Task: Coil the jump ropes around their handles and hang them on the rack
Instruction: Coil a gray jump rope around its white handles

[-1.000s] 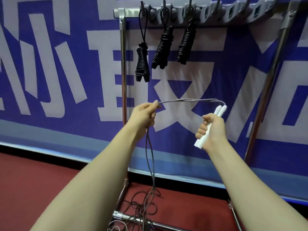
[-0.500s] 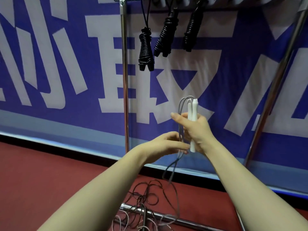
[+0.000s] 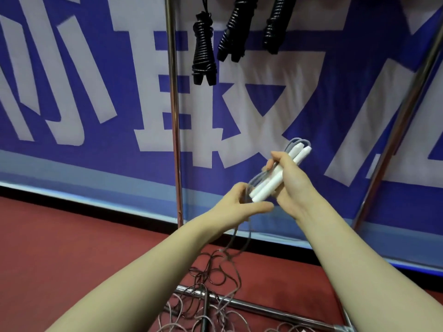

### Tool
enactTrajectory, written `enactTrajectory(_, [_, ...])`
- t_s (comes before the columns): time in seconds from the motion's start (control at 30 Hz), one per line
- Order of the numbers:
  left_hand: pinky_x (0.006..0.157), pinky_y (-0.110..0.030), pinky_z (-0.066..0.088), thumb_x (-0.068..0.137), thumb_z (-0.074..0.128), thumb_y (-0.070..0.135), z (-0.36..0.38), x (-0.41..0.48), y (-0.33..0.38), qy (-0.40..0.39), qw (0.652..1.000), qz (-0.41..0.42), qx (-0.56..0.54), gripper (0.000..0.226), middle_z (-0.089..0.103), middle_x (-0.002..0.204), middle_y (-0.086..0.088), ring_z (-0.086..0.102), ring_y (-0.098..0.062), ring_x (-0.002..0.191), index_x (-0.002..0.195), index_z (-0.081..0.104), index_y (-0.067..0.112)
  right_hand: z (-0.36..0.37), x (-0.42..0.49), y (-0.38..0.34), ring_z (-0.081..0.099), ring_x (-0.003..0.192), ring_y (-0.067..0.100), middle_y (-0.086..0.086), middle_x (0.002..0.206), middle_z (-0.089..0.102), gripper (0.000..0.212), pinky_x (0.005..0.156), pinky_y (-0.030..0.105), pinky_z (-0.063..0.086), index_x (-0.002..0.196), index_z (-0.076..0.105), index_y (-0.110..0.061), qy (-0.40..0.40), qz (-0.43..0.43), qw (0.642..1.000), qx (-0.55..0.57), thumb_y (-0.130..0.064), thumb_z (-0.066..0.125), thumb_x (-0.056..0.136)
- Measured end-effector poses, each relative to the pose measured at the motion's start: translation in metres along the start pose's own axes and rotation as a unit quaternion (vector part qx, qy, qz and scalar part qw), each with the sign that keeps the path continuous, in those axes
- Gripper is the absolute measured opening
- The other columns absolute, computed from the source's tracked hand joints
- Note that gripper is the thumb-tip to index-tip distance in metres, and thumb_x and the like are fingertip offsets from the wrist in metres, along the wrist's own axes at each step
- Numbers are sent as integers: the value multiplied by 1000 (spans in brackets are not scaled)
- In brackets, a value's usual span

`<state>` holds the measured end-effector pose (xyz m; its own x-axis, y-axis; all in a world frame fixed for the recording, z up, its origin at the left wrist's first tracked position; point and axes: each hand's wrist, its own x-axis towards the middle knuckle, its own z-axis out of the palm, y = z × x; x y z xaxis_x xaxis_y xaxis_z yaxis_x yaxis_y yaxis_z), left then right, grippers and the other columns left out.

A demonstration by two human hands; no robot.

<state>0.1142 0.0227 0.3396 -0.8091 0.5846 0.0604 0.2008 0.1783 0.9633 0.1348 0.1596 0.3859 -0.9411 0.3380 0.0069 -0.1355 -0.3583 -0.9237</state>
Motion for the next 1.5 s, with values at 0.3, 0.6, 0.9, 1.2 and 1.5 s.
enactTrajectory(0.3, [46, -17, 39, 86, 66, 21, -1, -3, -1, 98, 988, 51, 108, 21, 53, 78, 4, 45, -8, 52, 90, 45, 20, 13, -2, 23, 67, 85, 21, 4, 98, 74, 32, 84, 40, 49, 68, 67, -20, -66, 45, 994, -74, -34, 54, 94])
enactTrajectory(0.6, [56, -36, 29, 91, 52, 17, -43, -11, -14, 88, 878, 33, 469, 21, 46, 83, -3, 45, -28, 71, 91, 32, 15, -21, -10, 18, 14, 145, 11, -4, 157, 25, 90, 121, 36, -2, 153, 24, -21, -37, -264, 744, -613, -33, 59, 72])
enactTrajectory(0.9, [53, -30, 24, 91, 53, 17, -29, -18, -7, -14, 871, 76, 485, 22, 38, 74, 6, 36, -12, 60, 88, 31, 15, -11, -14, 55, 60, 88, 34, 9, 89, 64, 40, 90, 46, 49, 82, 65, -8, -114, -371, 419, -821, -40, 69, 59])
enactTrajectory(1.2, [63, -29, 35, 89, 61, 17, -21, -15, -8, -25, 864, 140, 482, 20, 51, 93, 1, 49, -24, 79, 105, 49, 15, -19, -27, 44, 49, 72, 21, -8, 76, 48, 19, 64, 31, 36, 90, 43, -26, -139, -165, 586, -781, -37, 58, 86])
enactTrajectory(1.5, [46, -23, 23, 89, 64, 40, -58, -18, -13, -127, 989, -49, 55, 30, 39, 56, 2, 29, -11, 47, 83, 67, 11, -31, -30, 16, 45, 72, 25, -4, 76, 40, 14, 64, 32, 32, 90, 40, -22, -83, -200, 462, -860, -28, 52, 85])
